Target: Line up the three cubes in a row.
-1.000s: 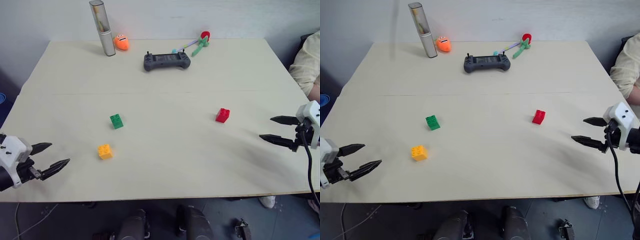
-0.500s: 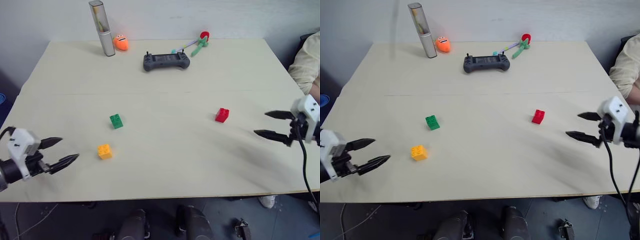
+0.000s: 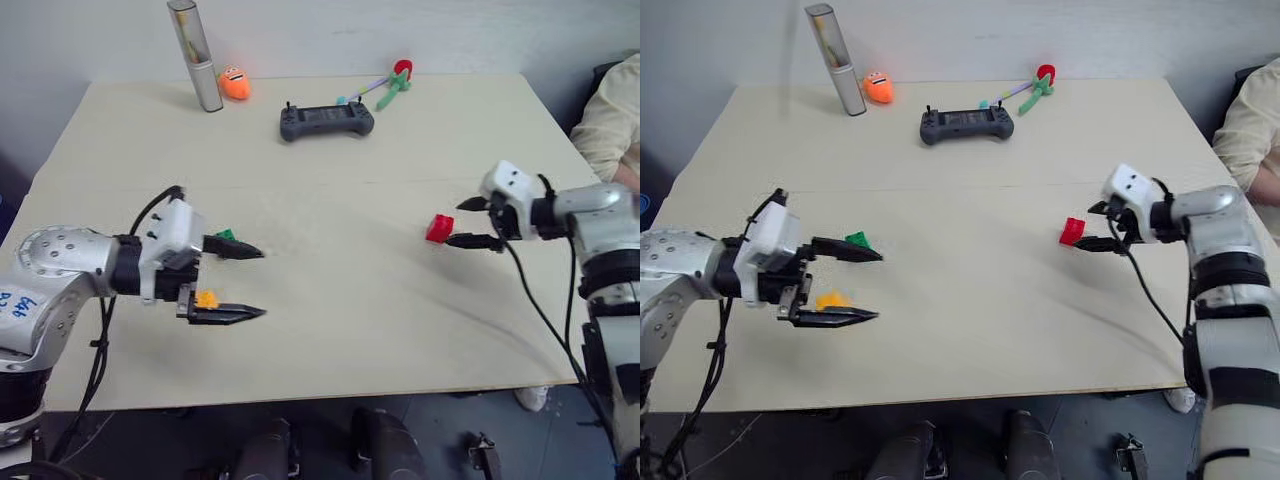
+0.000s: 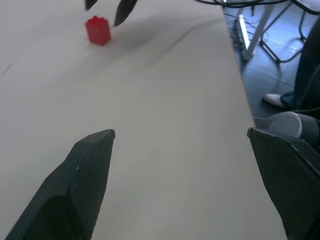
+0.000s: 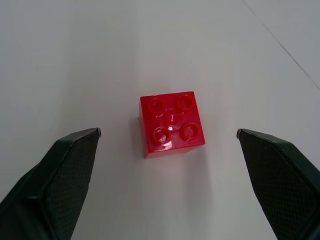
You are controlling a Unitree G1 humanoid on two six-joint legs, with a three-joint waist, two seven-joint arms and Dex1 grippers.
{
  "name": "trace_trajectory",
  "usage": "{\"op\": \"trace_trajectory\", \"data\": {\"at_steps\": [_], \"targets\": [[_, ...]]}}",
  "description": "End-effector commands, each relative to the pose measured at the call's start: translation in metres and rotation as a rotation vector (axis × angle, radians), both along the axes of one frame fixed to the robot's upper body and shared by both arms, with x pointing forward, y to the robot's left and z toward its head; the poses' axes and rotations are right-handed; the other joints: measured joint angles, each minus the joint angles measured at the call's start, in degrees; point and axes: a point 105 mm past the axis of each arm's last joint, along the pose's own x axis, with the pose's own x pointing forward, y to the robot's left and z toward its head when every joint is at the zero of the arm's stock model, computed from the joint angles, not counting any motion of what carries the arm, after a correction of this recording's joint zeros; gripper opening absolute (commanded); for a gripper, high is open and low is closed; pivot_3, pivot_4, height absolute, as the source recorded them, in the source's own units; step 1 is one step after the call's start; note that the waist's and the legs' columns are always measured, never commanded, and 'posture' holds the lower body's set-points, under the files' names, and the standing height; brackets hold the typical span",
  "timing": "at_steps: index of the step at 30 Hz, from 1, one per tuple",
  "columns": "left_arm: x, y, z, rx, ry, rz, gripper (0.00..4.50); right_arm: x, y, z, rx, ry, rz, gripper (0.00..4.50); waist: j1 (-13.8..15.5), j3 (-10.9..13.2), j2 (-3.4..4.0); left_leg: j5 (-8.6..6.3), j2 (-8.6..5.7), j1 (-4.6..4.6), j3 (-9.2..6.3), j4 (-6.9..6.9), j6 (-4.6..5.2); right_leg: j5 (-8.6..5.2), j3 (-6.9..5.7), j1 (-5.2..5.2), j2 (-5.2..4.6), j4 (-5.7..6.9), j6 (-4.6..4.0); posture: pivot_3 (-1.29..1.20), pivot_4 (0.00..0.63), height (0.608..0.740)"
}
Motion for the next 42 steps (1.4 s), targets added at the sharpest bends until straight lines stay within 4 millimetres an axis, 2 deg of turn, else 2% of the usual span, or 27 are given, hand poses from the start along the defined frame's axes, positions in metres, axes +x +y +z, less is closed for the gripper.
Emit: {"op": "trace_trajectory", "data": {"at_steps": [1, 5, 8, 15, 20, 22, 24, 28, 34, 42], "targets": [[-0.005, -0.007, 0.008, -0.022, -0.019, -0.031, 4.46, 0.004, -0.003, 0.008, 0.005, -0.023, -0.022, 4.50, 0.01, 0.00, 0.00, 0.01, 0.02, 0.00, -0.02, 0.00, -0.01, 0.00, -0.01, 0.00, 0.01, 0.00, 0.00, 0.00, 0.150, 0.740], [-0.004, -0.008, 0.010, -0.033, -0.036, -0.024, 4.46, 0.010, -0.001, 0.002, -0.006, -0.029, -0.056, 4.50, 0.02, 0.00, 0.00, 0.04, 0.00, 0.00, -0.02, 0.03, 0.01, 0.00, -0.01, 0.03, 0.02, 0.02, 0.00, 0.00, 0.150, 0.740], [-0.003, -0.009, 0.010, -0.036, -0.048, -0.022, 4.50, 0.011, 0.007, 0.004, 0.060, -0.011, -0.040, 3.89, 0.02, 0.00, 0.00, 0.05, 0.00, 0.00, -0.04, 0.03, 0.00, 0.00, 0.00, 0.03, 0.02, 0.03, 0.00, 0.00, 0.150, 0.740], [-0.001, -0.010, 0.014, -0.046, -0.078, -0.024, 4.50, 0.010, 0.010, -0.009, -0.010, 0.005, -0.015, 1.48, 0.03, 0.00, 0.00, 0.05, -0.01, 0.01, -0.07, 0.03, 0.00, 0.00, -0.01, 0.05, 0.03, 0.03, 0.00, 0.00, 0.150, 0.740], [0.000, -0.010, 0.012, -0.046, -0.071, -0.030, 4.50, 0.005, 0.019, 0.001, 0.012, -0.011, 0.075, 1.46, 0.02, 0.00, 0.00, 0.06, -0.01, 0.03, -0.08, 0.04, -0.02, 0.00, -0.02, 0.07, 0.05, 0.03, 0.00, 0.00, 0.150, 0.740], [-0.003, -0.009, 0.003, -0.013, -0.042, -0.052, 4.50, -0.011, 0.035, 0.010, 0.049, 0.008, 0.254, 1.46, 0.03, 0.00, 0.00, 0.06, -0.01, 0.02, -0.08, 0.04, -0.02, 0.00, -0.02, 0.07, 0.06, 0.03, 0.00, 0.00, 0.150, 0.740], [-0.007, -0.006, -0.006, 0.030, -0.025, -0.078, 4.50, -0.029, 0.048, 0.011, 0.033, 0.021, 0.388, 1.46, 0.09, 0.00, 0.00, 0.05, 0.00, 0.02, -0.10, 0.04, -0.01, 0.00, -0.02, 0.06, 0.07, 0.03, 0.00, 0.00, 0.150, 0.740], [-0.013, -0.007, -0.019, 0.079, -0.008, -0.138, 4.50, -0.077, 0.081, -0.010, -0.004, 0.080, 0.525, 1.46, 0.94, 0.00, 0.00, 0.05, 0.01, 0.00, -0.18, 0.05, -0.02, 0.00, -0.06, 0.08, 0.06, 0.04, 0.00, 0.00, 0.150, 0.740], [-0.011, -0.017, -0.027, 0.105, -0.044, -0.207, 4.50, -0.111, 0.099, -0.041, -0.058, 0.148, 0.474, 1.46, 1.90, -0.01, 0.00, 0.09, -0.10, 0.03, -0.18, 0.27, 0.04, 0.02, -0.02, 0.14, 0.00, 0.19, 0.04, 0.00, 0.150, 0.740], [-0.002, -0.025, -0.026, 0.087, -0.067, -0.218, 4.50, -0.127, 0.111, -0.043, -0.059, 0.120, 0.499, 1.46, 2.21, -0.02, -0.03, 0.07, -0.09, 0.04, -0.18, 0.29, 0.03, 0.03, -0.03, 0.13, 0.06, 0.20, 0.05, 0.00, 0.150, 0.740]]}}
